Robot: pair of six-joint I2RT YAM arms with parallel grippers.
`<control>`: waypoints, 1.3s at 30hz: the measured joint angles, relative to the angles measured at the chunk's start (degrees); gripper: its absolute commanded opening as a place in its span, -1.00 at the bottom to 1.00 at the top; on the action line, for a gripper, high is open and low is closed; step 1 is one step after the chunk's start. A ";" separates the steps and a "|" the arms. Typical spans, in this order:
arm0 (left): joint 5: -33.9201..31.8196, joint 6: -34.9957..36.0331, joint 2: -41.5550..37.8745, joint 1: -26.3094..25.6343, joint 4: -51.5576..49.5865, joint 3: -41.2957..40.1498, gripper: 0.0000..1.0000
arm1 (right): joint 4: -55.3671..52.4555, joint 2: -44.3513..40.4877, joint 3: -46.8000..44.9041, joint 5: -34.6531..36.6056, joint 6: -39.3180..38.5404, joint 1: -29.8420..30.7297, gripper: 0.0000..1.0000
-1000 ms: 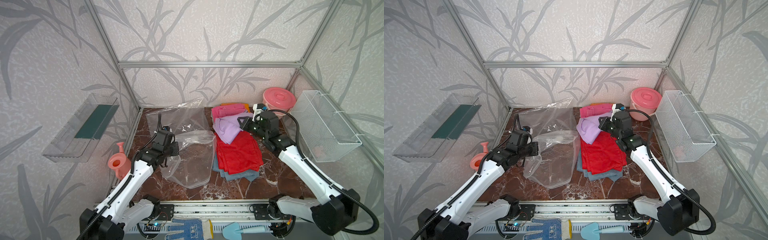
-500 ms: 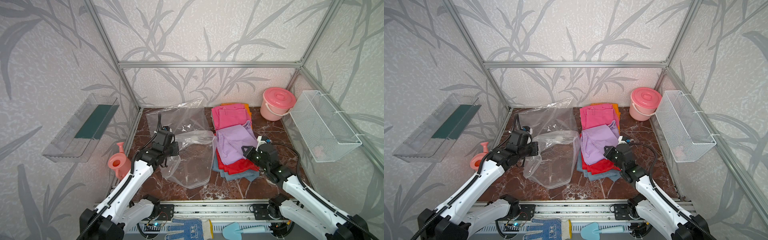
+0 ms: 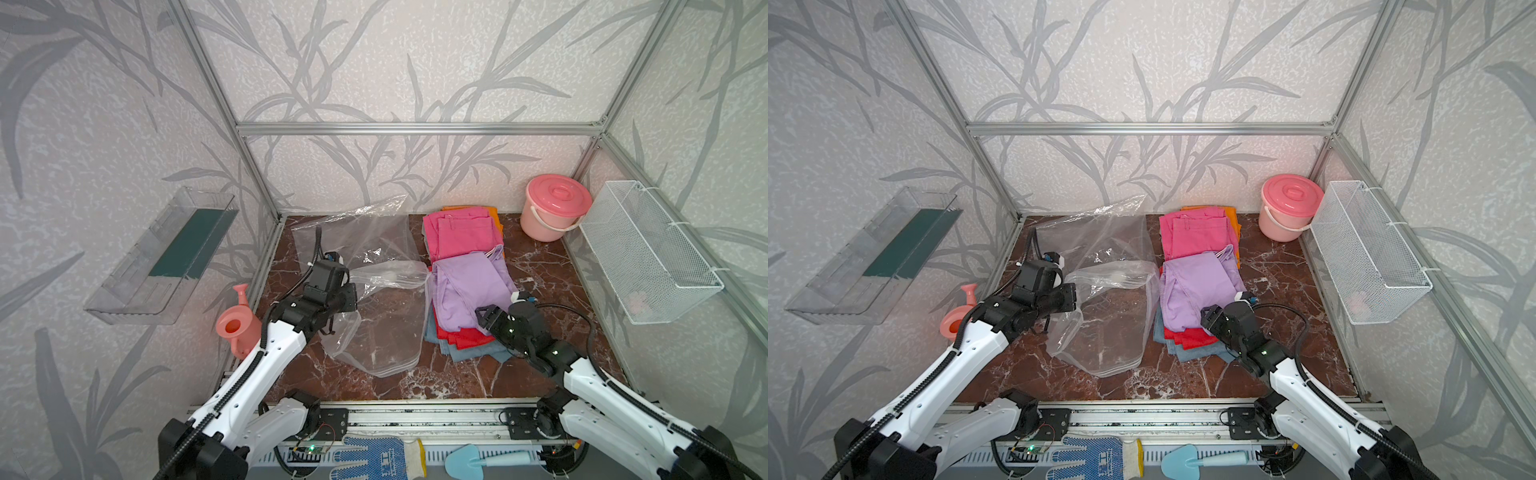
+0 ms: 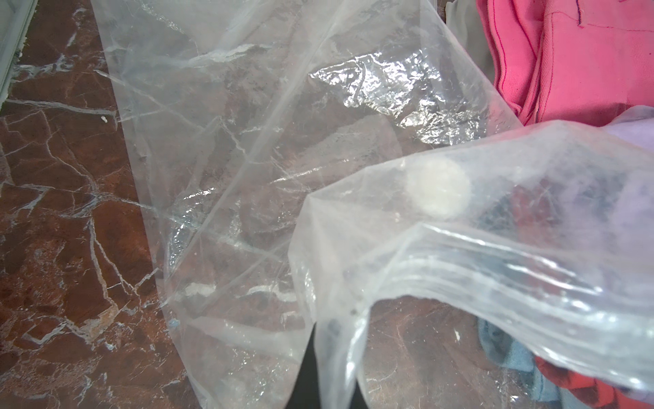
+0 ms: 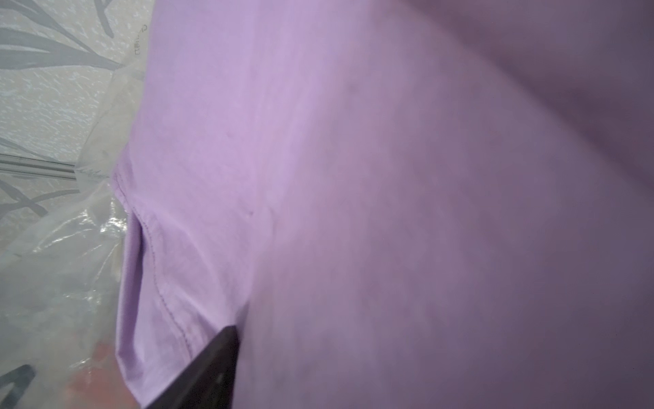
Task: Take the trousers out of the vacuum bag
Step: Place the trousers at the center of the board.
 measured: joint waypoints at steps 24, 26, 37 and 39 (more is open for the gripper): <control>-0.66 0.00 -0.50 0.02 -0.04 0.00 -1.00 | 0.52 17.33 20.83 -5.92 -23.21 -3.69 0.81; -0.83 -0.02 -0.50 0.02 -0.04 0.00 -1.00 | 2.97 16.70 15.58 -6.16 -21.92 -3.96 0.81; -0.90 -0.04 -0.48 0.07 -0.02 0.00 -1.00 | 15.02 11.34 1.77 -6.21 -17.07 -4.94 0.80; -0.92 -0.07 -0.48 0.07 -0.02 0.00 -1.00 | 11.63 10.51 5.05 -5.77 -17.53 -4.98 0.80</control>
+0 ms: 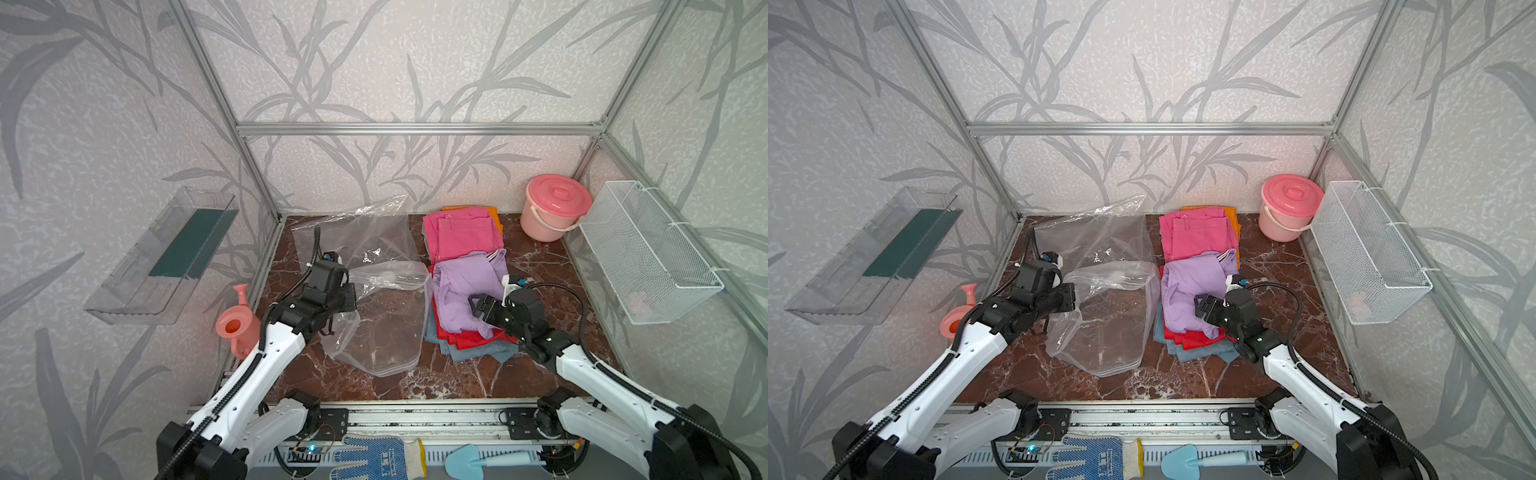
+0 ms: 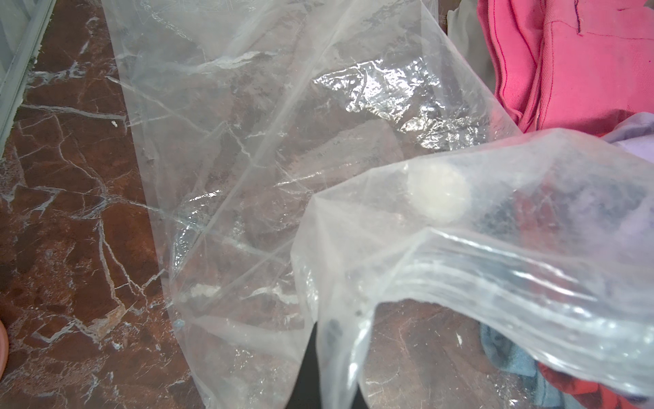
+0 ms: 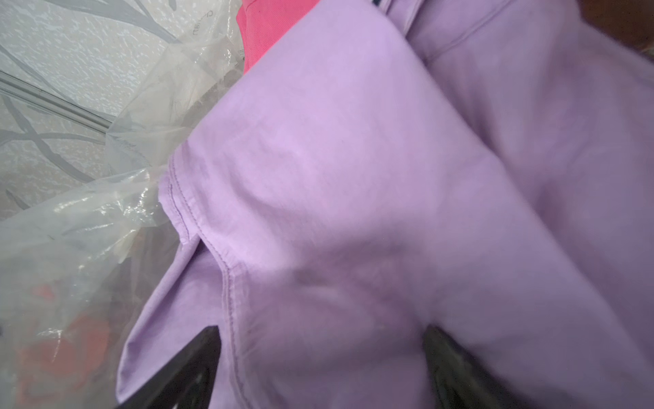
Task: Take the trousers out of the vacuum bag
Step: Place the trousers at the center of the board.
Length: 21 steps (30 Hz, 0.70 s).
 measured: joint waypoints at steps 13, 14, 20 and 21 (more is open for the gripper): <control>-0.37 -0.04 0.00 0.22 0.00 0.00 -1.00 | 5.70 15.21 12.52 -3.17 0.61 8.33 0.76; -0.42 -0.04 0.00 0.26 0.00 0.00 -1.00 | 7.30 17.35 11.72 -3.30 1.20 9.51 0.75; -0.57 -0.04 0.00 0.26 0.00 0.00 -1.00 | 17.62 23.85 7.19 -3.63 4.85 11.21 0.73; -0.55 -0.04 0.00 0.26 -0.02 0.00 -1.00 | 17.44 23.52 7.65 -3.61 4.63 11.13 0.74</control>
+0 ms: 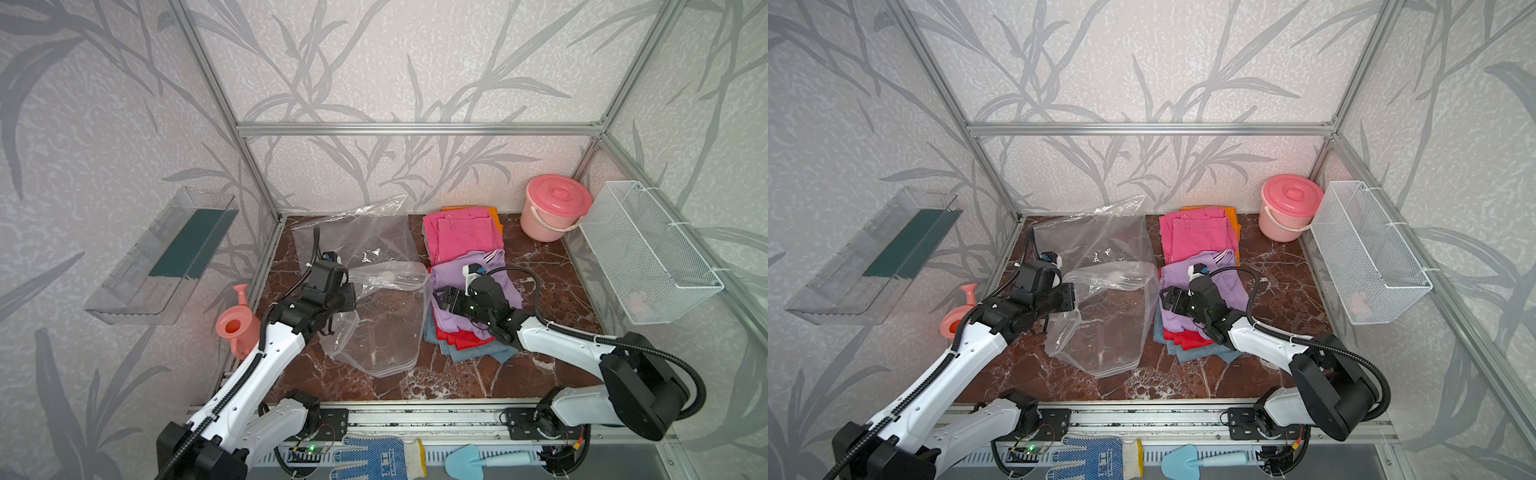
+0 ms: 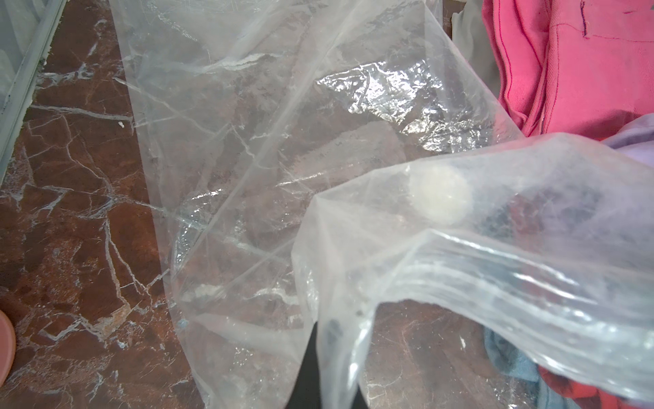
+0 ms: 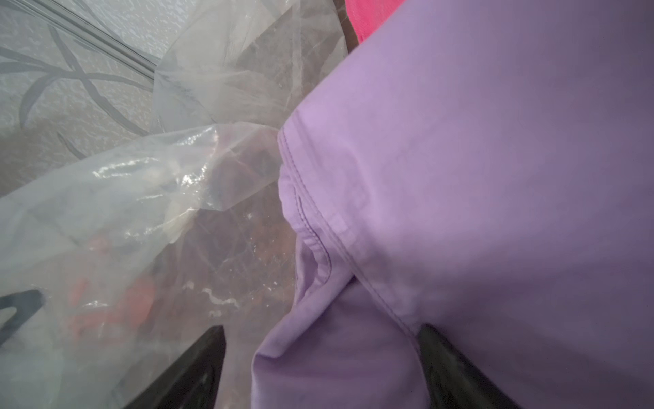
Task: Take the trousers out of the vacuum bag
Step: Place the trousers at the center of the board.
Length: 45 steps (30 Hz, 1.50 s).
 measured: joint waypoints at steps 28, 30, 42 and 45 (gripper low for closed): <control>-1.86 -1.62 -1.38 0.07 0.00 0.00 -1.00 | 1.09 13.00 15.15 -4.15 -8.28 -21.99 0.78; -2.82 -2.60 -1.84 0.04 0.00 0.00 -1.00 | 1.49 12.61 14.88 -4.39 -7.91 -22.64 0.77; -17.44 -14.12 -4.35 0.07 5.79 -8.15 -1.00 | -3.69 -7.72 11.52 -3.93 -7.45 -15.02 0.77; -19.69 -15.06 -3.04 0.07 8.63 -9.66 -1.00 | -5.25 -11.74 7.58 -3.26 -6.34 -11.13 0.77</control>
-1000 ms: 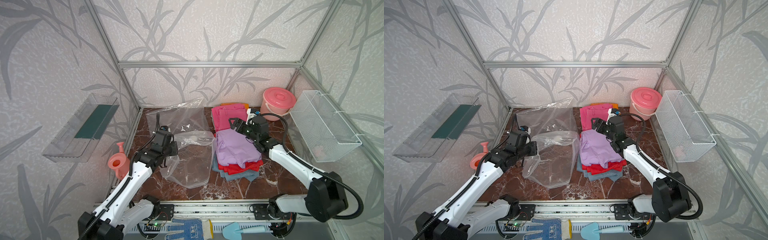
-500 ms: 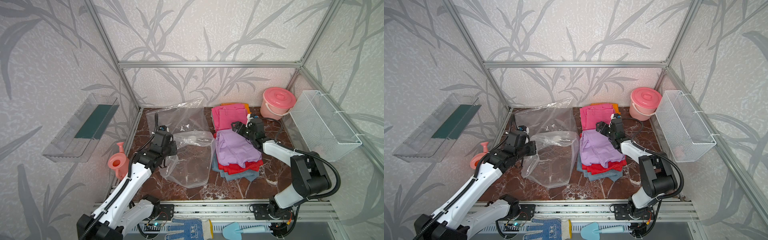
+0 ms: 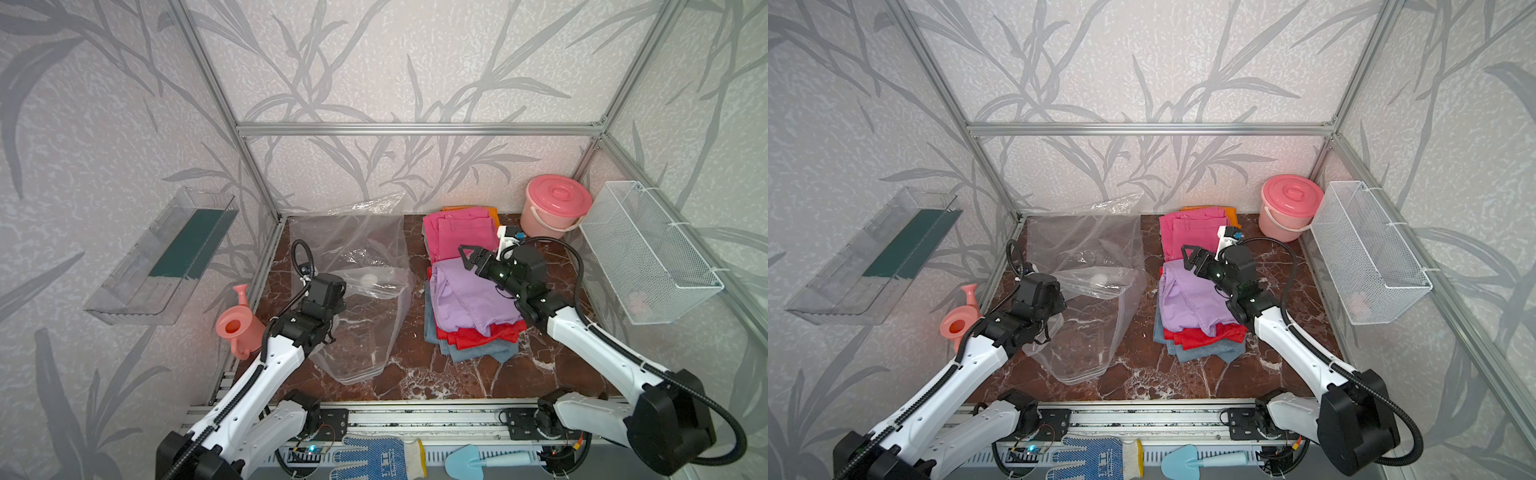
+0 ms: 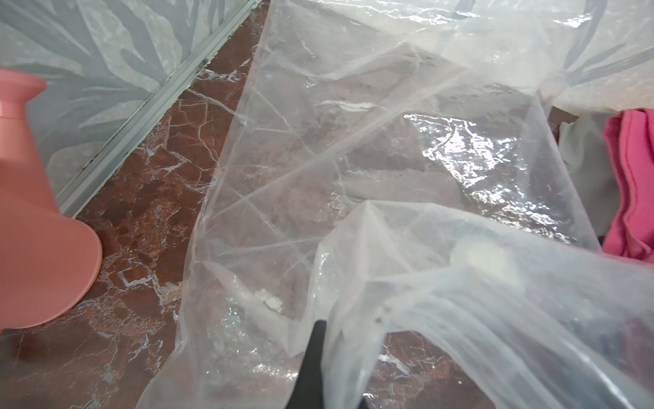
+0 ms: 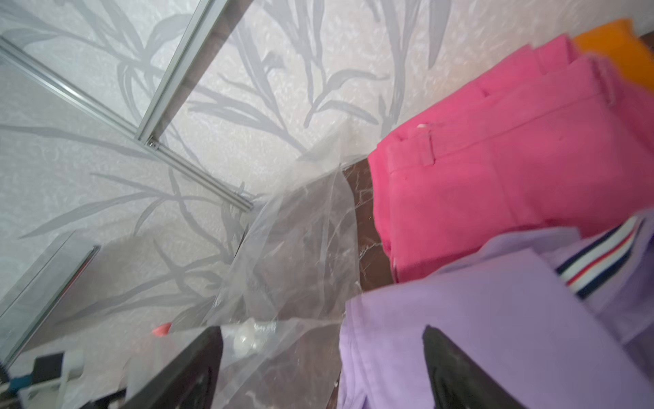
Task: Take the trousers out of the vacuum bag
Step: Place the trousers at the center of the board, then place the vacuum bag at the center of the board.
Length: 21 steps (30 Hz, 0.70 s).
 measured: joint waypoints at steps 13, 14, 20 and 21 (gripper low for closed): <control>-1.25 5.01 11.76 0.61 9.77 3.02 -1.00 | -4.02 -3.43 -12.13 3.91 6.91 5.66 0.76; -0.57 5.05 11.93 0.66 9.77 3.02 -0.97 | -3.98 -3.45 -12.13 4.09 7.08 5.66 0.76; 6.60 5.42 7.78 0.79 8.07 3.98 0.59 | -6.14 -4.44 -9.55 5.03 6.01 5.66 0.76; 8.26 5.60 6.16 0.79 7.50 4.48 0.91 | -6.69 -4.44 -8.33 5.03 5.75 5.66 0.76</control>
